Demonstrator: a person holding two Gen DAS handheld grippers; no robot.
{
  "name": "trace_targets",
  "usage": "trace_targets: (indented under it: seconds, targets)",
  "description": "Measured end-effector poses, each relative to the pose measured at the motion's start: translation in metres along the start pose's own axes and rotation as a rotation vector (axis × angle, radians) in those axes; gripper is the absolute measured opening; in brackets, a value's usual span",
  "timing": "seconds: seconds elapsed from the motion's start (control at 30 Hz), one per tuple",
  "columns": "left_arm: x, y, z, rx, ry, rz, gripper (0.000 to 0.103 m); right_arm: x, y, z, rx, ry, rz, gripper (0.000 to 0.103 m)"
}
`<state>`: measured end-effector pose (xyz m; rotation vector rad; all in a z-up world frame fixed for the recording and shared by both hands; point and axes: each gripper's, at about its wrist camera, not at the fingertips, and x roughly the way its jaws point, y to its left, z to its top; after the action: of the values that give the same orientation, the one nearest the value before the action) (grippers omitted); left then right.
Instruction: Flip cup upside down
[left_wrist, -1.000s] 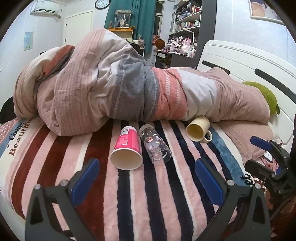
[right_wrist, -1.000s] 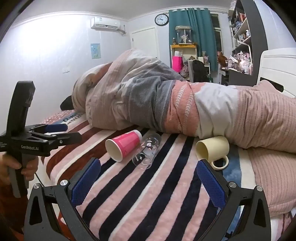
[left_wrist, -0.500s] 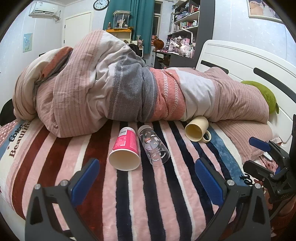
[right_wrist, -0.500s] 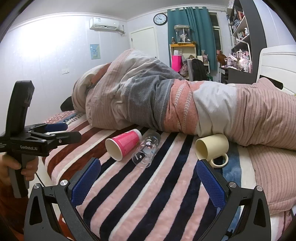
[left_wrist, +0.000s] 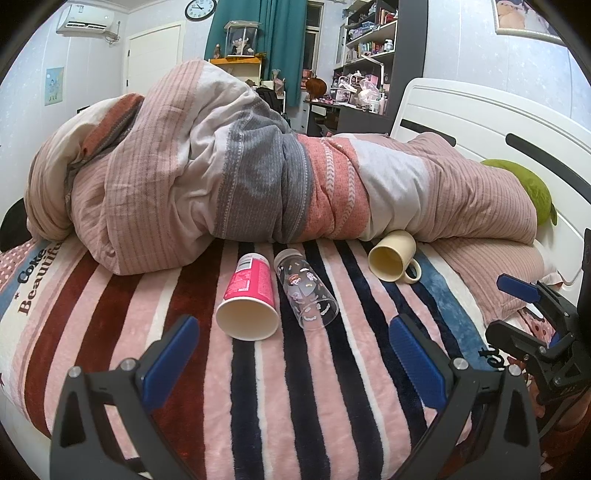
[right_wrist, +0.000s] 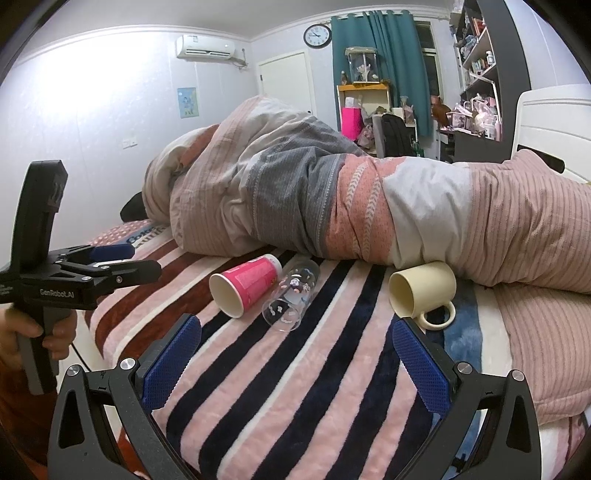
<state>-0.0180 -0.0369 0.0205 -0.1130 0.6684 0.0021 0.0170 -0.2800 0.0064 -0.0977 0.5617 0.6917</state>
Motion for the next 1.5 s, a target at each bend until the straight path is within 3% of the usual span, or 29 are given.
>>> trace_targets:
  seconds: [1.17,1.37,1.5]
  targets:
    - [-0.003,0.004,-0.001,-0.007,-0.015,-0.001,0.102,0.002,0.005,-0.004,0.002,0.007,0.016,0.103]
    - [-0.004,0.031,-0.001,-0.041,-0.031,0.014,0.102,0.035,0.024,0.01,-0.019,0.053,0.07,0.103]
    - [-0.002,0.057,-0.003,-0.069,-0.035,0.06,0.102,0.085,0.039,0.018,-0.003,0.124,0.15,0.103]
